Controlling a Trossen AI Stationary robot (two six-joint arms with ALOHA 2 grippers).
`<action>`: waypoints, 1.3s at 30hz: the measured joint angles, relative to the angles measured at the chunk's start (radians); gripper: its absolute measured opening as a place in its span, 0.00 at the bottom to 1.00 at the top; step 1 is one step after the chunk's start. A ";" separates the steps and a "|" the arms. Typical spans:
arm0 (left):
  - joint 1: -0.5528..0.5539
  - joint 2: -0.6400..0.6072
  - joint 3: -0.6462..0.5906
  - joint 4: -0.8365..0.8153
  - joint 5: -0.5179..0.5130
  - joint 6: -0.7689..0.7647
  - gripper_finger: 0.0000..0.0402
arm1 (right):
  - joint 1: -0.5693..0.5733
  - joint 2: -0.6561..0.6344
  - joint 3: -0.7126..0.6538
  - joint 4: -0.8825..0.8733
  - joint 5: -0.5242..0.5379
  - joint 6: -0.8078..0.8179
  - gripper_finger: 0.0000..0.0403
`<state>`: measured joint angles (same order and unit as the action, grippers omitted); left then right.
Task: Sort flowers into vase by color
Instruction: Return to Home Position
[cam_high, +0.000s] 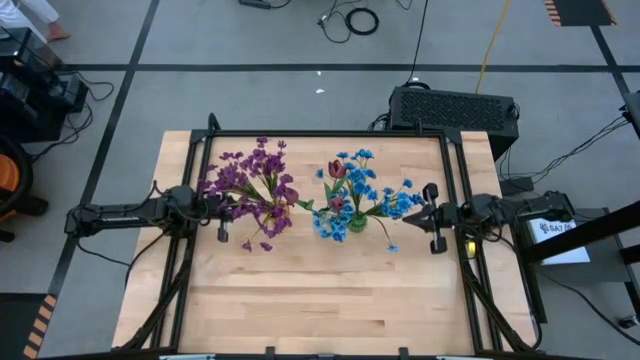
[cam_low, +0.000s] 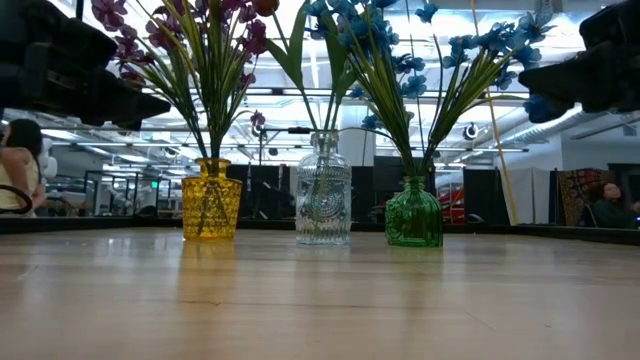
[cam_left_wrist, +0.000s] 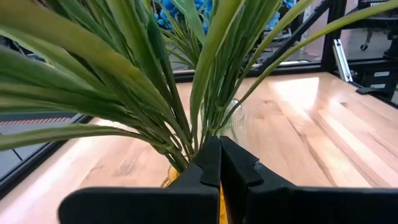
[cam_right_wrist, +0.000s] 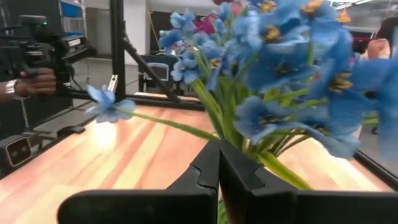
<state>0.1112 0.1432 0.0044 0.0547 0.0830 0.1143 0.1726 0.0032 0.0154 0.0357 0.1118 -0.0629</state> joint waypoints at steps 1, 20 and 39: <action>0.000 0.000 0.000 0.000 0.001 0.000 0.00 | -0.013 0.000 0.000 -0.001 -0.013 0.005 0.00; 0.005 -0.022 0.000 0.042 0.059 0.050 0.00 | -0.089 0.013 0.000 -0.020 -0.108 -0.035 0.00; 0.036 -0.104 0.000 -0.022 0.056 -0.045 0.00 | -0.089 0.013 0.000 -0.019 -0.109 -0.006 0.00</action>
<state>0.1470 0.0395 0.0040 0.0328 0.1389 0.0697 0.0837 0.0166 0.0151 0.0166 0.0032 -0.0694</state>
